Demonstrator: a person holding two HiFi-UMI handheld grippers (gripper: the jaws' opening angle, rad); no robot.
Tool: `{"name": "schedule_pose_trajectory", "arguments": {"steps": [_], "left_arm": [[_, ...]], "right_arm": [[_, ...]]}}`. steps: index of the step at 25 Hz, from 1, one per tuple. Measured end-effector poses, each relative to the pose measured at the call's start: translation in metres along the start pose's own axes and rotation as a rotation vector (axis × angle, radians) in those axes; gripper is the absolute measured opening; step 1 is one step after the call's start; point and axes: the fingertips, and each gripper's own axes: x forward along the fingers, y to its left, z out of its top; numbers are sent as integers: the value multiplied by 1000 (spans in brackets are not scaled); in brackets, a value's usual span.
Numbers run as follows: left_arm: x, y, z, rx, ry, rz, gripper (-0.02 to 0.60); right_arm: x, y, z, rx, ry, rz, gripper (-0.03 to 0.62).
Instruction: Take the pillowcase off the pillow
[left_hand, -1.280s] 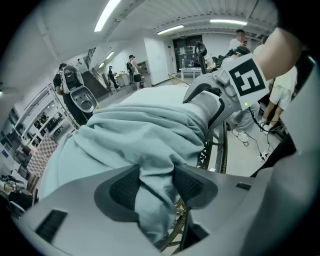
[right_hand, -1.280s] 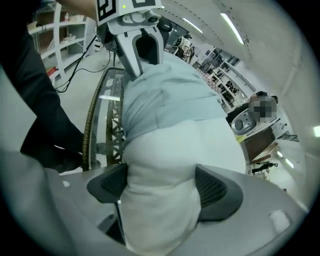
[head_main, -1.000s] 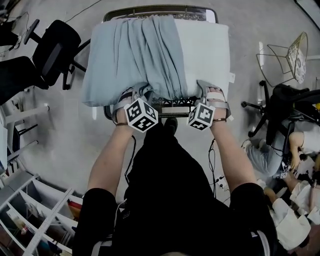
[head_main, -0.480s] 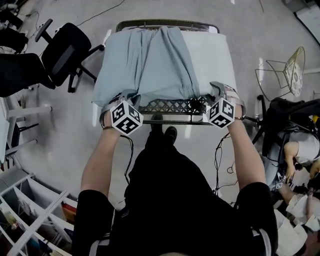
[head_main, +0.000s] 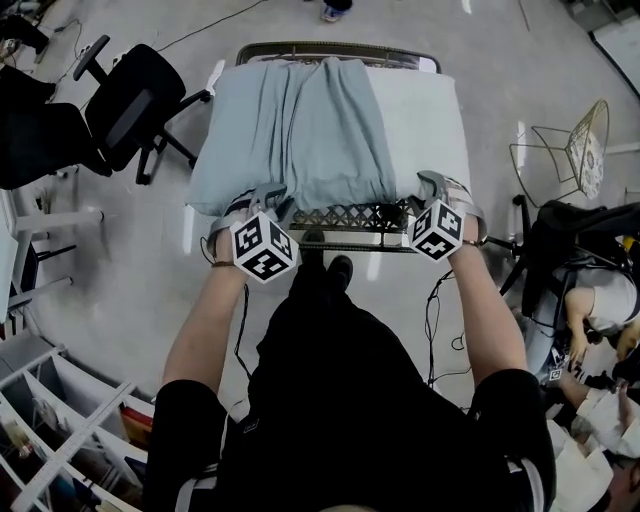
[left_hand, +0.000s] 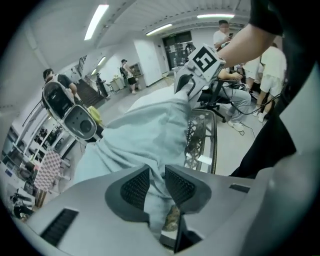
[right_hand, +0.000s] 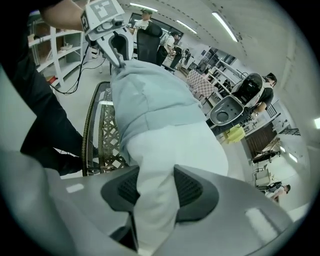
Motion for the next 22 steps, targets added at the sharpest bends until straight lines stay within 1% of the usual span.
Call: {"name": "schedule_pose_trajectory", "arguments": {"steps": [2, 5, 6, 7, 10, 11, 12, 13, 14, 15, 17, 19, 22], "left_arm": [[9, -16, 29, 42, -45, -20, 120], [29, -35, 61, 90, -87, -33, 177], [37, -38, 70, 100, -100, -32, 214], [44, -40, 79, 109, -112, -28, 238], [63, -43, 96, 147, -122, -20, 235], [67, -44, 97, 167, -115, -20, 209], [69, -44, 95, 189, -108, -21, 141], [69, -44, 92, 207, -102, -24, 94], [67, -44, 88, 222, -96, -28, 56], [65, -44, 83, 237, -89, -31, 32], [59, -43, 68, 272, -65, -33, 17], [53, -38, 48, 295, -32, -28, 15], [41, -22, 15, 259, 14, -29, 15]], "right_arm": [[-1, 3, 1, 0, 2, 1, 186], [-2, 13, 2, -4, 1, 5, 186], [-2, 16, 2, -4, 0, 6, 186], [-3, 19, 3, -3, -2, 6, 186], [-5, 24, 7, 3, -11, 3, 186], [-5, 25, 7, 3, -14, 2, 186], [-5, 26, 6, 6, -18, 2, 186], [-5, 26, 5, 11, -21, 5, 186], [-5, 26, 3, 18, -25, 9, 186], [-5, 25, 2, 23, -29, 13, 184], [-7, 24, -1, 30, -38, 21, 179], [-8, 20, -3, 45, -53, 29, 178], [-10, 15, -7, 56, -67, 39, 175]]}}
